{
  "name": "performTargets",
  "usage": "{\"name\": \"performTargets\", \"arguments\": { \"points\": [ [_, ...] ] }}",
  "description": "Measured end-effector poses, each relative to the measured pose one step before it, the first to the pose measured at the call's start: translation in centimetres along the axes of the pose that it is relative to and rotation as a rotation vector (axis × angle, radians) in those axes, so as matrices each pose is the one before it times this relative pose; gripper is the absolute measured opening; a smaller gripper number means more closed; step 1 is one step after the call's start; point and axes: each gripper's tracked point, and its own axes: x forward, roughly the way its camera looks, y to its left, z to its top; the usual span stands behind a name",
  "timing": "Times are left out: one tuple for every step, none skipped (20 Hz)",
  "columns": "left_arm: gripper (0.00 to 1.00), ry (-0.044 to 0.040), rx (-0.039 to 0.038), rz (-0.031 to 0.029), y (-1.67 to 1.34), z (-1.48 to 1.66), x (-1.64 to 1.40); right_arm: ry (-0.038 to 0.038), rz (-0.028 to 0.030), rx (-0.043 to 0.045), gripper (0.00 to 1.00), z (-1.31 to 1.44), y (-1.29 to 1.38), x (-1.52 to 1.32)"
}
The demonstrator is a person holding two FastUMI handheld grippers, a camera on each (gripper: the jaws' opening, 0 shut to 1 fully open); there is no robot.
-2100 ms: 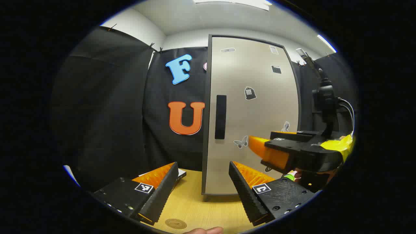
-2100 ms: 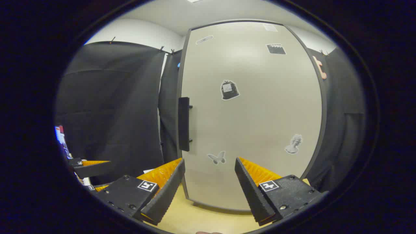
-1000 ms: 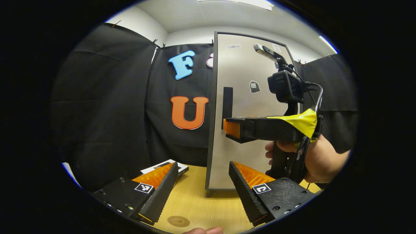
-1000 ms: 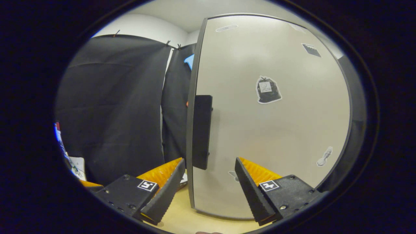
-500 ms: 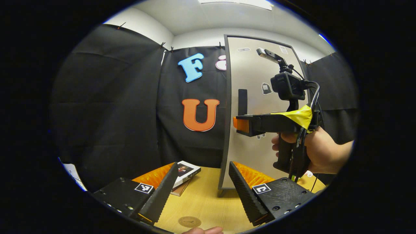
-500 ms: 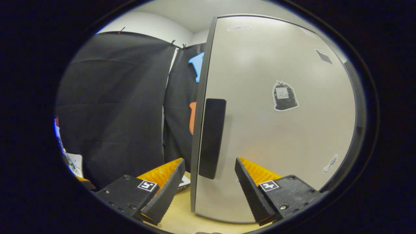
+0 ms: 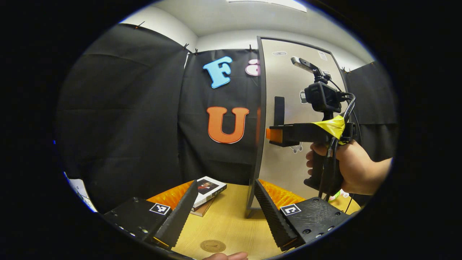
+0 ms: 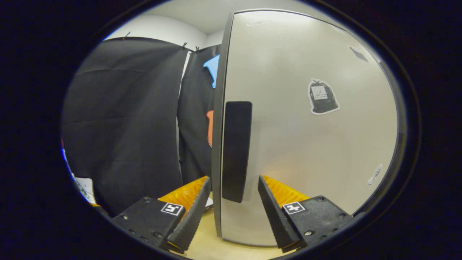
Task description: Open the cabinet door with the right hand, grasp the bottle in the cabinet with the left hand and place it on the coaster, then close the cabinet door with the right hand.
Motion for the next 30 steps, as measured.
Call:
{"name": "performTargets", "arguments": {
  "points": [
    [0.95, 0.00516, -0.00012, -0.00326, -0.008, -0.197, 0.085, 0.00678, 0.00854, 0.00292, 0.82, -0.103, 0.135, 0.100],
    [0.95, 0.00293, -0.00118, -0.00237, -0.030, -0.045, -0.015, 0.00338, -0.00965, -0.00407, 0.75, -0.119, -0.217, 0.090],
    [0.95, 0.00153, -0.00009, -0.00178, -0.019, -0.047, 0.067, -0.00416, -0.01395, -0.00240, 0.69, 0.096, -0.314, 0.126],
    [0.95, 0.00147, 0.00055, -0.00131, 0.065, -0.050, 0.033, -0.00919, -0.00409, 0.00229, 0.59, 0.130, -0.128, 0.213],
    [0.95, 0.00145, 0.00136, -0.00204, 0.061, -0.093, 0.077, -0.00196, -0.01073, 0.00340, 0.50, -0.064, -0.001, 0.063],
    [0.95, 0.00133, 0.00252, 0.00180, 0.131, -0.115, 0.018, -0.00310, -0.00244, 0.00536, 0.35, 0.065, 0.045, -0.145],
    [0.95, 0.00371, 0.00206, 0.00145, 0.153, -0.162, -0.046, 0.00092, -0.00164, 0.00260, 0.33, 0.004, -0.016, -0.013],
    [0.95, 0.00496, -0.00075, -0.00017, 0.061, -0.231, 0.094, 0.00138, 0.00481, 0.00381, 0.28, -0.012, 0.062, 0.003],
    [0.95, 0.00478, -0.00069, 0.00145, 0.107, -0.147, 0.007, 0.00260, 0.00870, 0.01046, 0.25, -0.003, 0.046, -0.007],
    [0.95, 0.00182, -0.00174, 0.00014, 0.162, -0.106, 0.044, 0.00339, 0.00376, 0.00269, 0.21, 0.005, 0.018, -0.064],
    [0.95, 0.00120, -0.00285, -0.00104, 0.104, -0.109, 0.007, -0.00057, -0.00189, -0.00531, 0.19, 0.078, -0.071, -0.125],
    [0.95, 0.00125, -0.00148, 0.00152, 0.099, 0.049, 0.012, -0.00119, -0.00240, -0.00088, 0.15, -0.069, 0.043, -0.015],
    [0.95, 0.00019, -0.00017, 0.00112, 0.164, 0.049, 0.056, -0.00168, 0.00055, 0.00333, 0.14, 0.049, 0.017, -0.053],
    [0.95, 0.00004, -0.00035, -0.00196, 0.075, 0.020, 0.073, 0.00205, 0.00299, 0.00561, 0.12, -0.062, 0.086, -0.148],
    [0.95, -0.00074, 0.00078, -0.00172, 0.097, 0.068, 0.010, 0.00244, 0.00426, 0.00515, 0.11, 0.011, 0.007, -0.108],
    [0.95, -0.00131, 0.00253, 0.00001, 0.208, 0.021, 0.019, 0.00325, 0.00536, 0.00664, 0.10, -0.027, 0.113, -0.248],
    [0.95, -0.00082, 0.00161, -0.00073, 0.153, 0.009, 0.015, 0.00148, 0.00384, 0.00227, 0.10, 0.038, 0.130, -0.268],
    [0.95, 0.00149, 0.00039, -0.00096, 0.117, -0.124, 0.085, 0.00100, 0.00335, -0.00359, 0.10, -0.022, 0.110, -0.294],
    [0.95, 0.00353, -0.00040, -0.00041, 0.115, -0.155, -0.009, -0.00111, 0.00187, -0.00028, 0.10, 0.032, 0.141, -0.375],
    [0.95, 0.00345, -0.00221, -0.00149, 0.105, -0.090, 0.018, -0.00202, 0.00184, 0.00054, 0.10, -0.099, 0.164, -0.415],
    [0.95, 0.00345, -0.00330, -0.00439, -0.099, -0.119, -0.084, -0.00196, -0.00016, -0.00224, 0.10, -0.016, 0.114, -0.464],
    [0.95, 0.00233, -0.00055, -0.00570, -0.043, -0.035, 0.002, -0.00038, -0.00039, 0.00056, 0.10, -0.072, 0.168, -0.682],
    [0.95, 0.00193, 0.00341, -0.00766, -0.077, -0.054, -0.025, -0.00150, 0.00000, 0.00348, 0.10, -0.158, 0.078, -0.860],
    [0.95, 0.00263, 0.00617, -0.00841, -0.062, -0.114, 0.009, -0.00115, 0.00032, 0.00632, 0.10, -0.046, -0.111, -1.295],
    [0.95, 0.00066, 0.00680, -0.00876, -0.063, 0.030, -0.060, 0.00022, -0.00065, 0.00609, 0.10, 0.069, -0.061, -0.898],
    [0.95, -0.00015, 0.00528, -0.00853, -0.167, 0.033, -0.206, 0.00095, -0.00247, 0.00708, 0.10, 0.049, -0.003, -0.637],
    [0.95, -0.00150, 0.00267, -0.00860, -0.088, 0.074, -0.170, 0.00020, -0.00374, 0.00449, 0.10, 0.037, 0.012, -0.510],
    [0.95, -0.00262, 0.00111, -0.00866, -0.095, -0.017, -0.010, -0.00081, -0.00394, 0.00255, 0.10, -0.197, 0.066, -0.356],
    [0.95, -0.00090, 0.00112, -0.00682, -0.064, -0.035, 0.026, -0.00177, -0.00310, -0.00365, 0.10, -0.044, 0.058, -0.414],
    [0.95, 0.00042, 0.00200, -0.00622, 0.031, -0.115, 0.000, 0.00028, -0.00336, -0.00479, 0.10, -0.113, -0.025, -0.378]
  ]
}}
